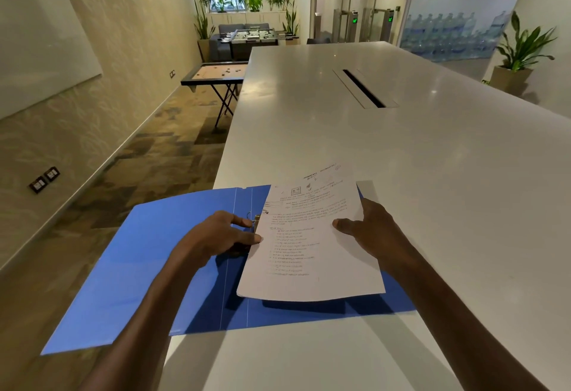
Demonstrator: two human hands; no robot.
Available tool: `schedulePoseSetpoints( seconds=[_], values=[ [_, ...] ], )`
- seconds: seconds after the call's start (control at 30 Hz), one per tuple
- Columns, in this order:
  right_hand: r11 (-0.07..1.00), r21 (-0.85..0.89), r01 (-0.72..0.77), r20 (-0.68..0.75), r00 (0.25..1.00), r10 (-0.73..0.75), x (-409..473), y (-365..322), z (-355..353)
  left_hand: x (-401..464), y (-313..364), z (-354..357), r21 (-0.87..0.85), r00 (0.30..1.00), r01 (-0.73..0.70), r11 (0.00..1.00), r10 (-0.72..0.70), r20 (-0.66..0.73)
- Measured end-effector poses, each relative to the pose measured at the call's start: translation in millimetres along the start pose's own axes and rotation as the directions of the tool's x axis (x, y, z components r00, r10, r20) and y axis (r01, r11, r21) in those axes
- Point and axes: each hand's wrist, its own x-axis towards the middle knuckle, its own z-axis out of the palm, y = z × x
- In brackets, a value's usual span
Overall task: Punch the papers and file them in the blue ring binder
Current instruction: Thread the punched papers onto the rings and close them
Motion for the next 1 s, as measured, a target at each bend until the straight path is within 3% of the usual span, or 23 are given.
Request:
schedulePoseSetpoints(
  seconds=[0.13,0.67,0.8,1.0],
  values=[
    [1.0,0.006,-0.003,0.006,1.0,0.003,2,2,-2,1,2,-1,-0.027,0.997,0.023,0.999,-0.021,0.075],
    [0.992,-0.088,0.094,0.077,0.993,-0.088,14,-1,-12,3,0,0,0.025,0.995,0.03,0.999,-0.032,0.091],
    [0.99,-0.087,0.108,0.092,0.991,-0.099,17,4,-11,3,0,1,0.027,0.997,0.04,0.999,-0.042,0.062],
    [0.989,-0.124,0.08,0.1,0.993,-0.068,24,15,-6,9,3,15,0.251,0.996,0.011,0.968,0.012,-0.092]
  ],
)
